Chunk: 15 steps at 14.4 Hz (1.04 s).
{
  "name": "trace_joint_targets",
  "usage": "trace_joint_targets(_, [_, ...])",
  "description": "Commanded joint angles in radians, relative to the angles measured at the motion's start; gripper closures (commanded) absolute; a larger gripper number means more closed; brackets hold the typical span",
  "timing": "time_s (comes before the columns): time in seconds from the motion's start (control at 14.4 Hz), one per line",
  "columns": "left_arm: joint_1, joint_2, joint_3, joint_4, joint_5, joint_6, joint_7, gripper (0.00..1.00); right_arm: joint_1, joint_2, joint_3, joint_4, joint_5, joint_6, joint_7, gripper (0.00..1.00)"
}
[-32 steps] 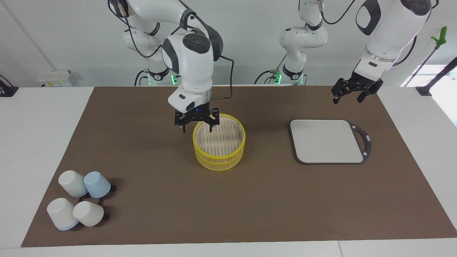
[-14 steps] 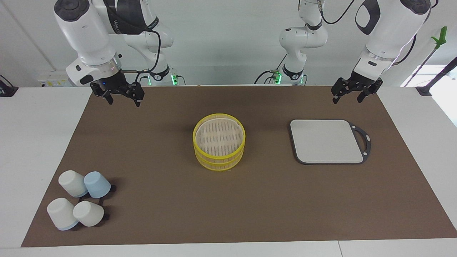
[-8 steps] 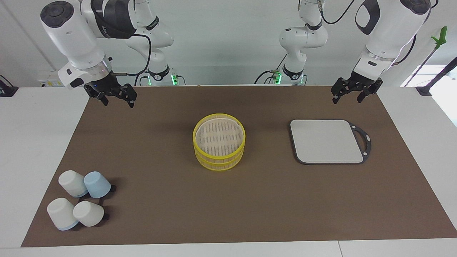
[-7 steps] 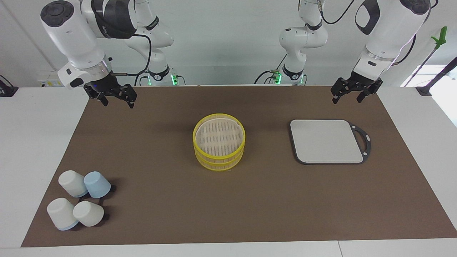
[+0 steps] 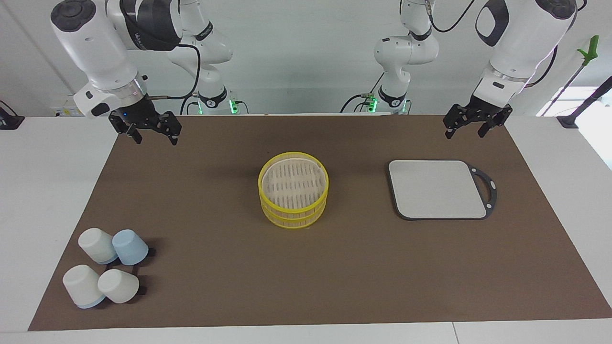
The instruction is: Place bun in steamer
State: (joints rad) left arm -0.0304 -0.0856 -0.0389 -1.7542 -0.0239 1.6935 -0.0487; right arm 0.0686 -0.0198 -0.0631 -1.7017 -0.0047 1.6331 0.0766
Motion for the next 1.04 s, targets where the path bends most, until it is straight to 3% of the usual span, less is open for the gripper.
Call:
trace_joint_targets(0.0, [0.012, -0.020, -0.007, -0.016, 0.013, 0.014, 0.018, 0.00, -0.001, 0.003, -0.001, 0.013, 0.020, 0.034, -0.023, 0.00])
trace_joint_targets(0.97, [0.001, -0.020, -0.009, -0.019, 0.013, 0.023, 0.013, 0.00, -0.001, 0.008, 0.012, 0.034, 0.006, 0.036, -0.023, 0.00])
